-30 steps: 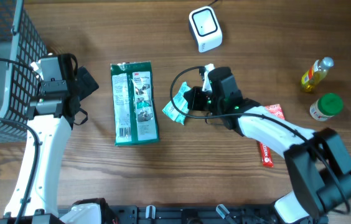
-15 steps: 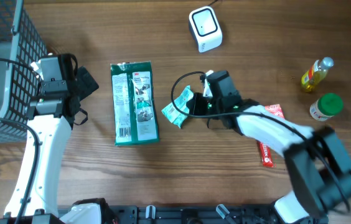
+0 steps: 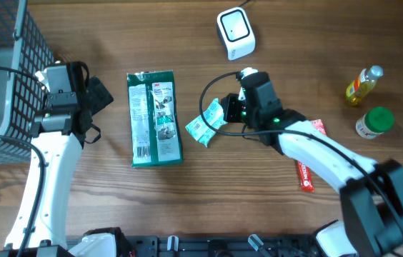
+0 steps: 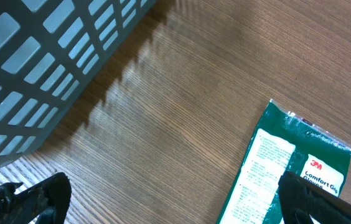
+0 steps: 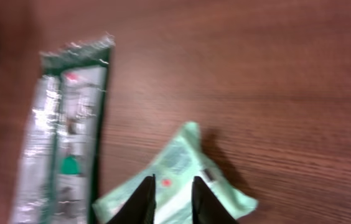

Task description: Scan the item barcode

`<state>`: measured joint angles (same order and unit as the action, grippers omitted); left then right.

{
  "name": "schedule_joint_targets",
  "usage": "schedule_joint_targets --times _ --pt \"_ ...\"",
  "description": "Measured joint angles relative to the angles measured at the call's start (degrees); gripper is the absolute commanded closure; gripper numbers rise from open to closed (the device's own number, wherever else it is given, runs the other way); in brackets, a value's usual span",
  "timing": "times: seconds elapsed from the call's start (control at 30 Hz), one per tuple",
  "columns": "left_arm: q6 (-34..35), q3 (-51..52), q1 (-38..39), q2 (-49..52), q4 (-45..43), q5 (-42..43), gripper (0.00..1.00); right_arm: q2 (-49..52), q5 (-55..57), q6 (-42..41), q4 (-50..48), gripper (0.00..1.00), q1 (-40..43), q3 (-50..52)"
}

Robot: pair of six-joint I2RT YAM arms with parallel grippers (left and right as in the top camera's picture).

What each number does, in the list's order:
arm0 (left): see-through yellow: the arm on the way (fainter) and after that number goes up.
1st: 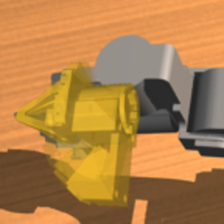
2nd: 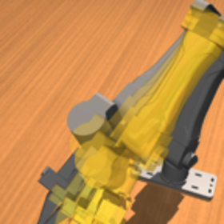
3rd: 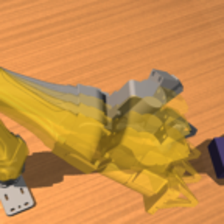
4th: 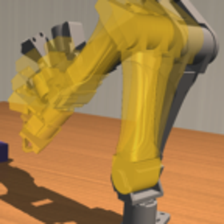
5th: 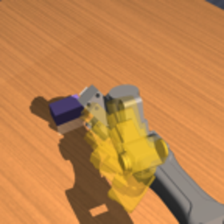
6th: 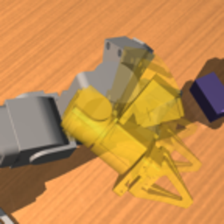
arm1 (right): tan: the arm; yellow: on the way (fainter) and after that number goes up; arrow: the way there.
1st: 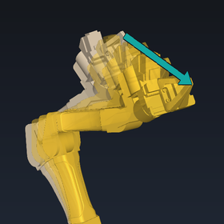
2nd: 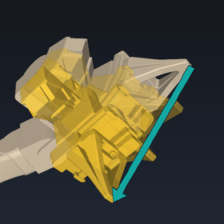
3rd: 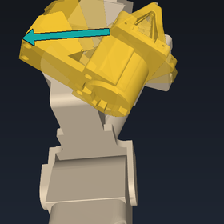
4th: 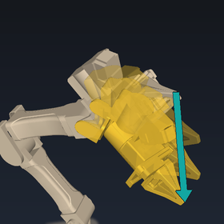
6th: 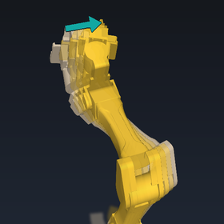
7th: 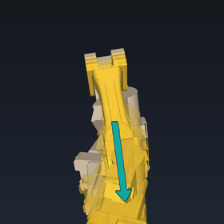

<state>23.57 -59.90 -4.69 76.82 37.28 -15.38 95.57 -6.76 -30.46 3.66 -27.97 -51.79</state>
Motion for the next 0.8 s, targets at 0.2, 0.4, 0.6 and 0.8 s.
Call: schedule_joint_targets --times 0.2,0.4,0.6,0.8 --pt "0.00 0.00 0.00 0.00 0.02 0.00 0.00 5.07 2.99 1.95 -1.62 0.51 0.00 0.66" --pt "0.00 0.00 0.00 0.00 0.02 0.00 0.00 5.07 0.00 2.12 0.09 0.44 0.00 0.70" --pt "0.00 0.00 0.00 0.00 0.02 0.00 0.00 5.07 -9.27 2.27 6.60 0.43 0.00 0.72" --pt "0.00 0.00 0.00 0.00 0.02 0.00 0.00 5.05 -17.33 2.32 11.17 0.41 0.00 0.72"
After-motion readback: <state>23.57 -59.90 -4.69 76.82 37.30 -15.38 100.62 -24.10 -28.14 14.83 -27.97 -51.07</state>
